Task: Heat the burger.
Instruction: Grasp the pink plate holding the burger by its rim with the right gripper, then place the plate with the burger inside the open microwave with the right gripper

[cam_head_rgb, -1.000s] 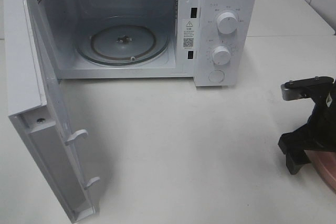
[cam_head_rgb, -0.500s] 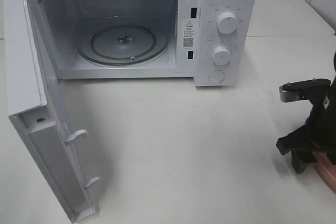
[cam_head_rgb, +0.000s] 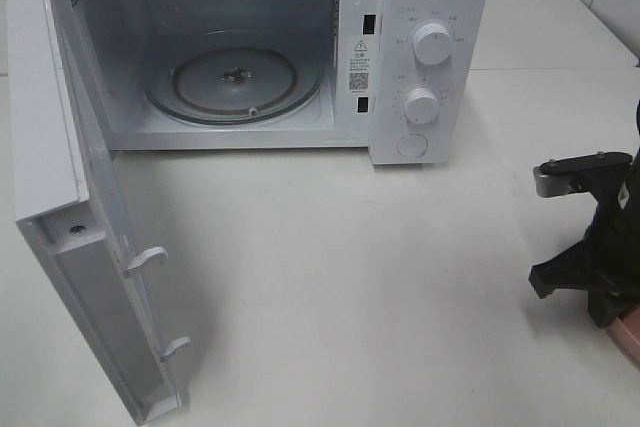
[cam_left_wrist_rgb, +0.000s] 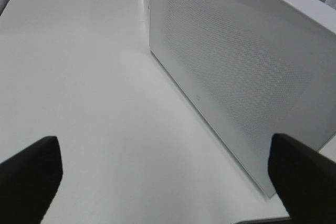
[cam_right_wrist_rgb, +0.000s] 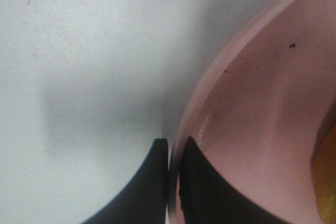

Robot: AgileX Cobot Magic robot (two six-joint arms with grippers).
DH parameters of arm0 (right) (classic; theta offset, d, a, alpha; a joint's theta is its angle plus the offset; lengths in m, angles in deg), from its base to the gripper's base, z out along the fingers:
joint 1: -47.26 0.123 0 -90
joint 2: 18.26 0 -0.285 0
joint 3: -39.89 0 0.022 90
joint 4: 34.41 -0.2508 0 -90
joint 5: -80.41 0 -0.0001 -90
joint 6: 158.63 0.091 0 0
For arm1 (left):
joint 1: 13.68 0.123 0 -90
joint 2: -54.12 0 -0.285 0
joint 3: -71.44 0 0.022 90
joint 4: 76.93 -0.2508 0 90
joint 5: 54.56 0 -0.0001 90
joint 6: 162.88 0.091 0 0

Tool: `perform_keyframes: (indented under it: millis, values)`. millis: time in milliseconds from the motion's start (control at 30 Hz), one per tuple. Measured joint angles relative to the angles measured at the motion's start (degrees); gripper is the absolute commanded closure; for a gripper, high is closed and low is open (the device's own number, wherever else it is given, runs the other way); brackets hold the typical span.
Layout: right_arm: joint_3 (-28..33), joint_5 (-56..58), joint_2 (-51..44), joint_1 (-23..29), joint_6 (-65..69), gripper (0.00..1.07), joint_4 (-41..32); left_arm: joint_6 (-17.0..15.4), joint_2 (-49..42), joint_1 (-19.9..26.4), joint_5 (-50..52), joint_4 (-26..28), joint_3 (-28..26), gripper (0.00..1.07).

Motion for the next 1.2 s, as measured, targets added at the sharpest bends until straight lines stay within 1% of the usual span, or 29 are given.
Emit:
perform_keyframes:
  millis: [467,567,600,633,667,700,733,800,833,1033,1167,1200]
  values:
    - [0.0,0.5,0.0,0.1,2.0,1.07,0.8,0.0,0.0,0.0,0.0,0.0,0.0,0.07]
    - [0.0,1.0,0.0,1.3,4.5,1.07,2.9,0.0,0.0,0.0,0.0,0.0,0.0,0.07]
    - [0.0,1.4,-0.1,2.5,7.3,1.07,5.3,0.0,0.0,0.0,0.0,0.0,0.0,0.07]
    - [0.0,1.4,-0.1,2.5,7.3,1.07,5.3,0.0,0.0,0.0,0.0,0.0,0.0,0.07]
    - [0.0,2.1,-0.1,3.8,10.5,1.07,7.9,0.0,0.0,0.0,0.0,0.0,0.0,0.07]
    - [0.0,2.1,-0.1,3.8,10.5,1.07,7.9,0.0,0.0,0.0,0.0,0.0,0.0,0.07]
    - [0.0,2.6,-0.1,5.2,13.3,1.07,10.5,0.0,0.0,0.0,0.0,0.0,0.0,0.07]
    - [0.0,2.9,-0.1,5.8,14.5,1.07,11.5,0.0,0.0,0.0,0.0,0.0,0.0,0.07]
    - [0.0,4.0,-0.1,7.0,17.4,1.07,14.0,0.0,0.0,0.0,0.0,0.0,0.0,0.07]
    - [0.0,6.5,-0.1,9.7,22.9,1.07,18.2,0.0,0.0,0.0,0.0,0.0,0.0,0.07]
    - [0.0,7.6,-0.1,11.1,25.0,1.07,19.7,0.0,0.0,0.0,0.0,0.0,0.0,0.07]
    - [0.0,8.5,-0.1,12.0,26.0,1.07,20.5,0.0,0.0,0.0,0.0,0.0,0.0,0.07]
